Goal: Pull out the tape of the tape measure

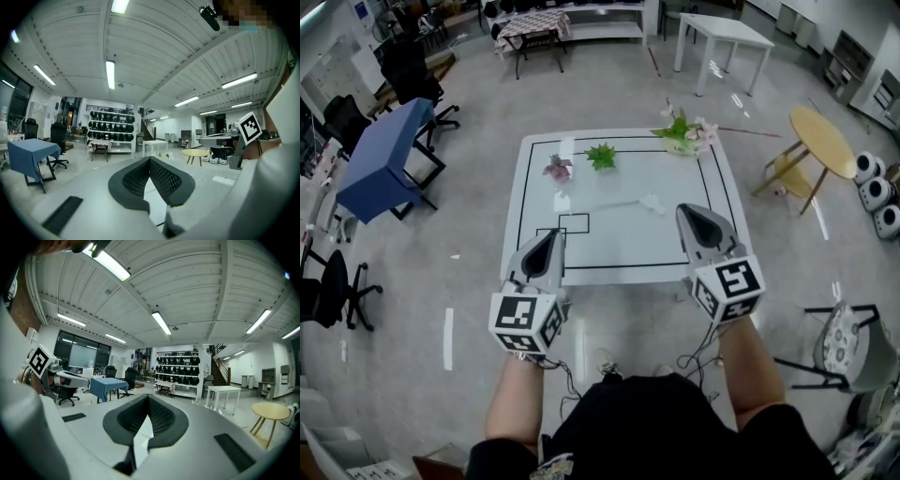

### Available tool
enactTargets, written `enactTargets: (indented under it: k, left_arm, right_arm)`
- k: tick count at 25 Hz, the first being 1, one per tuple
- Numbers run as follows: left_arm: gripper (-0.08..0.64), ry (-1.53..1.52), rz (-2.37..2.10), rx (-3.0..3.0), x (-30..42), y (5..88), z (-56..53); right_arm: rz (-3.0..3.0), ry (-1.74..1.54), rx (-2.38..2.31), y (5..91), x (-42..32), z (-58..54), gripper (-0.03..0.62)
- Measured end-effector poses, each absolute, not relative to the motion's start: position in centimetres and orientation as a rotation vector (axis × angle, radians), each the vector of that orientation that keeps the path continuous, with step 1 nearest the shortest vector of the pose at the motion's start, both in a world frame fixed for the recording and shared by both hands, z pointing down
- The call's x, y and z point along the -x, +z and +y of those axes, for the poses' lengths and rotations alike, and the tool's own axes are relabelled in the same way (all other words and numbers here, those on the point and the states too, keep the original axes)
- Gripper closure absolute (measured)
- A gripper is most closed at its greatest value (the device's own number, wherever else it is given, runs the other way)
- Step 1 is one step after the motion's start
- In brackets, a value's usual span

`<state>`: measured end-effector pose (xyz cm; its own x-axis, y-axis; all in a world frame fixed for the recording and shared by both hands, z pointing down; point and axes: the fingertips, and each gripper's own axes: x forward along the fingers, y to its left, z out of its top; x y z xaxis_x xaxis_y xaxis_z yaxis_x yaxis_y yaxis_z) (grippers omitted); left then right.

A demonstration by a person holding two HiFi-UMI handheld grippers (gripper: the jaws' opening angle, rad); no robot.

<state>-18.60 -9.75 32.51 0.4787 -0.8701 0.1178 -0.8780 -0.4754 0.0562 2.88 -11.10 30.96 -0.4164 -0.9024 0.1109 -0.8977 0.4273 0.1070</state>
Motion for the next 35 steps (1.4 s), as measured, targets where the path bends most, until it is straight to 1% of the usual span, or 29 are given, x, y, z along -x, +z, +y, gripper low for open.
enactTargets:
  k: [10, 19, 28, 35]
  left_arm:
    - [0.555, 0.116, -1.631, -2.491, 11.0, 33.8, -4.2]
    - [0.556, 0.124, -1.685, -2.440, 5.6, 34.9, 1.8]
    - [0.555, 0.147, -1.736, -2.412, 3.2, 34.8, 5.8]
    - [0.557, 0.146, -1.752, -2.396, 3.1, 35.0, 7.5]
  right_arm:
    - [-2.599, 0.062, -1.478, 33.3, -9.8, -7.3, 0.595]
    - [-2.645, 0.108, -1.377, 35.1, -13.6, -2.8, 0.595]
    - [-2.680, 0.111, -1.298, 35.3, -15.0, 0.1, 0.595]
    - [-2.698, 0.112, -1.260, 35.3, -14.4, 1.3, 0.595]
